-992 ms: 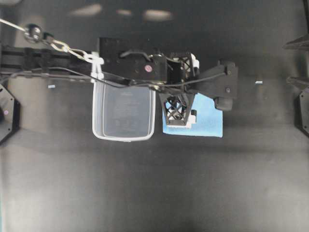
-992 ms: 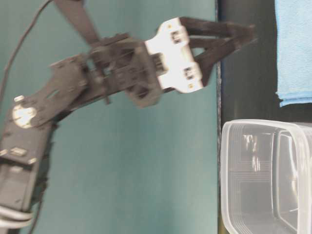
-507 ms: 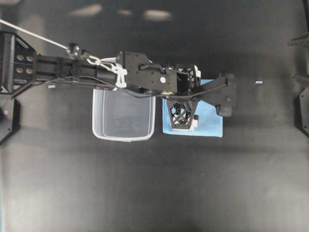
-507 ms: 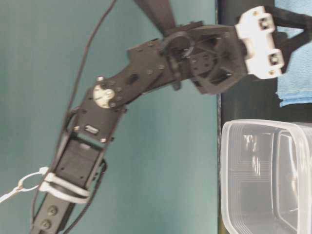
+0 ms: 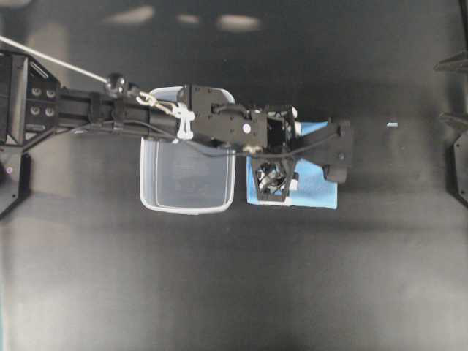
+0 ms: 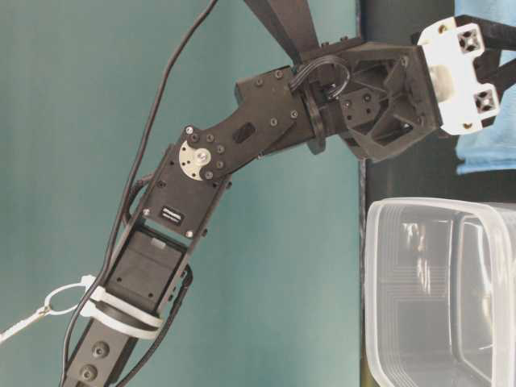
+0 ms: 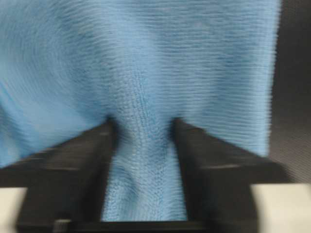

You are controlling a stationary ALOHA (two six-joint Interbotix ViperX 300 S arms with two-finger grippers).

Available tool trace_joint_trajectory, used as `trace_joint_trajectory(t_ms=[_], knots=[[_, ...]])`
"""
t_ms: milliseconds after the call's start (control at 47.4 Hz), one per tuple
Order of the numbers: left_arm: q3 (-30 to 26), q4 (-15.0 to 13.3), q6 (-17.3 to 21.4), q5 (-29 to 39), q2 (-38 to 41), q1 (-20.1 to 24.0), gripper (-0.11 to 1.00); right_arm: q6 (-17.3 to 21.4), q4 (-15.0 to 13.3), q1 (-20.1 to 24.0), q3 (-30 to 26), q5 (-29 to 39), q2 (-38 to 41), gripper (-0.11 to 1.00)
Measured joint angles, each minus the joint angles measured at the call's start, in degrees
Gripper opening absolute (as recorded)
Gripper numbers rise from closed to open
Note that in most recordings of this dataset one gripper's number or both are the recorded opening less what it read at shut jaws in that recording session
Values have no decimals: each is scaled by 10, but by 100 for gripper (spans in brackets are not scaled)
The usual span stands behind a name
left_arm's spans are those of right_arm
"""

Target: Place the blue towel into the container with the left arm.

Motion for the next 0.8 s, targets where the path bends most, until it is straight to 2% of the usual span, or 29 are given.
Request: trace_joint_trajectory(t_ms=[84,127,422,633,802], knots=[[-1,-1,4,9,-1,-7,12,1,0,0,0,4,0,79],[0,0,6,9,-1,-9,6,1,0,0,0,5,1,78],[-12,0,4,20,-32,-1,6,1,0,0,4,7,-2,78],[-28,0,0,82,-108,-2,6,0,0,-1,4,7,-4,78],[-18,0,-2,134,-183,-2,6,0,0,-1,4,7,-4,78]])
